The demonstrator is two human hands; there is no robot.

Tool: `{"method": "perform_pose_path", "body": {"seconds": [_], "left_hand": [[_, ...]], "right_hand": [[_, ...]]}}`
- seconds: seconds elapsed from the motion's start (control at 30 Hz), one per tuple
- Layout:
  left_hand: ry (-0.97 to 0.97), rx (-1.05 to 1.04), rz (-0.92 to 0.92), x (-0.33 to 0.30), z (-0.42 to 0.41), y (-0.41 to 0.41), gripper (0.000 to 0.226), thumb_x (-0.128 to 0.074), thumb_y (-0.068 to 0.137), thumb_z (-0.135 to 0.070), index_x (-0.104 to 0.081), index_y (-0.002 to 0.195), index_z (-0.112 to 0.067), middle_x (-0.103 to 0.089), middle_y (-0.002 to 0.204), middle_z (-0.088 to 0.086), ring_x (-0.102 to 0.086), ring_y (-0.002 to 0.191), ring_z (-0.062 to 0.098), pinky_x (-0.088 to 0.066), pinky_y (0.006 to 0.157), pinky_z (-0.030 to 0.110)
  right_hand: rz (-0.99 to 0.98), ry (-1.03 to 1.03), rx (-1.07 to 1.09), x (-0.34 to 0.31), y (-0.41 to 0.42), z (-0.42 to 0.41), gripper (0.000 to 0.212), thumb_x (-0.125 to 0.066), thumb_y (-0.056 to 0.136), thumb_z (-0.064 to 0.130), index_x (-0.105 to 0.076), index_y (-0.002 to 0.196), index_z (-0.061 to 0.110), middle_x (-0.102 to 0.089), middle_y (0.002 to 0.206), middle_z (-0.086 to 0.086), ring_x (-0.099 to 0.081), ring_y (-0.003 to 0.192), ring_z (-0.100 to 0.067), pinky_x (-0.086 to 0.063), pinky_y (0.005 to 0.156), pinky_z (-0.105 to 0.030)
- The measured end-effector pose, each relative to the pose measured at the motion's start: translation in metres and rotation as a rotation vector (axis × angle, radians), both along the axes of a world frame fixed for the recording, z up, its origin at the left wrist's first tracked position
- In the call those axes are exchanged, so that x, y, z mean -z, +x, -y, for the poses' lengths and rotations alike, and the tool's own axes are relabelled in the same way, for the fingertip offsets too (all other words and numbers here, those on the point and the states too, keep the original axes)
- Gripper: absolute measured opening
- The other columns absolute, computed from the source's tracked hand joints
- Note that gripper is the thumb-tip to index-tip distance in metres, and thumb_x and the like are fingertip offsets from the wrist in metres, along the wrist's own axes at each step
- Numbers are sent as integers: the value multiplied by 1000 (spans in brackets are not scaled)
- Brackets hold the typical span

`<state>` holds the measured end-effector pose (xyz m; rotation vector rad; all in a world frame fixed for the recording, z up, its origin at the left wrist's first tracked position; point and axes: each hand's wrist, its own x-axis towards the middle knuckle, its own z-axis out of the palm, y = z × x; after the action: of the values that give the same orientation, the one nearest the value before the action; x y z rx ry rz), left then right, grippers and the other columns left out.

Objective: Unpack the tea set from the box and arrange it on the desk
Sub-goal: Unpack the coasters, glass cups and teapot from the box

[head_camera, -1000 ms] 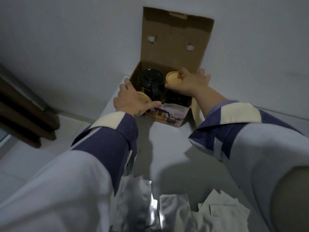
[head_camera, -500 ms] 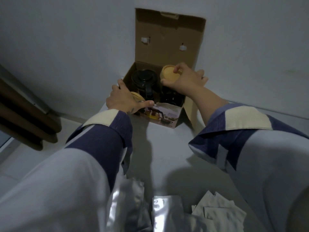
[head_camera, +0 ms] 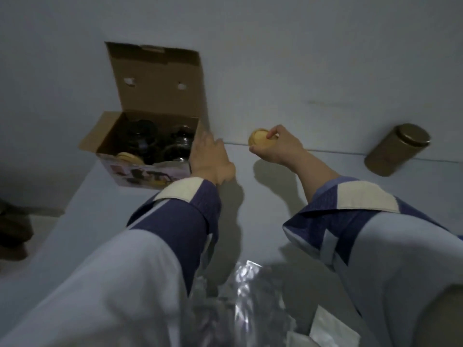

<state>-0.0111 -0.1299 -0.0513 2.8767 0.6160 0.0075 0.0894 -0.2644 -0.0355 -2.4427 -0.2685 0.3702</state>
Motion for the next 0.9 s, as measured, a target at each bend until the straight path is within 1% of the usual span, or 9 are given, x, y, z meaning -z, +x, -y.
{"method": "perform_pose_path", "body": {"seconds": [0.07, 0.13, 0.23, 0.33, 0.43, 0.53, 0.63, 0.77, 0.9], "left_hand": [[-62, 57, -33, 14, 37, 17, 63, -46, 92, -36, -29, 147, -9, -16, 158, 14, -15, 146, 30, -18, 118, 43], [-114, 105, -91, 28, 77, 40, 66, -40, 96, -35, -17, 152, -9, -6, 161, 12, -7, 149, 28, -11, 120, 45], [-130, 146, -181, 39, 106, 57, 72, -41, 97, -38, -6, 153, -8, 5, 162, 11, 3, 150, 27, -3, 120, 45], [-196, 184, -273, 55, 137, 83, 93, -55, 90, -49, -2, 154, -8, 10, 161, 12, 4, 150, 28, -5, 121, 44], [-184, 198, -366, 77, 164, 90, 111, -64, 79, -59, 0, 154, -8, 13, 161, 11, 3, 149, 29, -10, 122, 44], [-219, 169, -391, 92, 170, 92, 115, -66, 78, -59, 5, 153, -9, 17, 160, 10, 8, 149, 28, -8, 122, 44], [-226, 178, -393, 96, 167, 95, 118, -68, 76, -59, 7, 153, -9, 19, 160, 10, 12, 149, 27, -7, 122, 47], [-225, 171, -414, 101, 166, 97, 119, -68, 76, -59, 9, 153, -11, 21, 159, 9, 14, 149, 25, -3, 122, 44], [-214, 176, -400, 103, 165, 97, 118, -67, 76, -59, 8, 153, -12, 20, 159, 9, 14, 149, 25, -2, 122, 44]], "right_hand": [[-7, -32, 36, 10, 19, 35, 49, -70, 67, 55, -44, 97, 26, -54, 128, -7, -49, 121, -33, -38, 106, -40], [-16, -68, 66, 24, 46, 76, 49, -70, 69, 55, -44, 98, 25, -53, 129, -7, -49, 121, -33, -38, 106, -40], [-8, -132, 45, 40, 65, 113, 51, -69, 71, 56, -42, 102, 25, -52, 129, -9, -46, 122, -35, -38, 103, -40], [30, -188, 37, 57, 96, 145, 56, -70, 68, 59, -40, 103, 27, -53, 127, -10, -46, 121, -35, -38, 96, -40], [54, -253, 34, 81, 121, 165, 61, -70, 63, 61, -40, 105, 29, -52, 123, -11, -46, 118, -35, -40, 94, -42], [98, -276, 44, 96, 138, 177, 63, -69, 65, 60, -42, 113, 28, -50, 121, -12, -43, 118, -35, -41, 95, -41], [140, -281, 48, 108, 151, 187, 65, -70, 66, 56, -44, 117, 26, -50, 124, -14, -41, 119, -36, -41, 96, -41], [171, -277, 38, 123, 159, 192, 66, -69, 67, 56, -45, 120, 24, -48, 129, -13, -39, 120, -36, -38, 98, -41], [203, -288, 71, 130, 160, 188, 67, -68, 67, 58, -45, 121, 25, -48, 128, -13, -39, 118, -35, -37, 99, -39]]}}
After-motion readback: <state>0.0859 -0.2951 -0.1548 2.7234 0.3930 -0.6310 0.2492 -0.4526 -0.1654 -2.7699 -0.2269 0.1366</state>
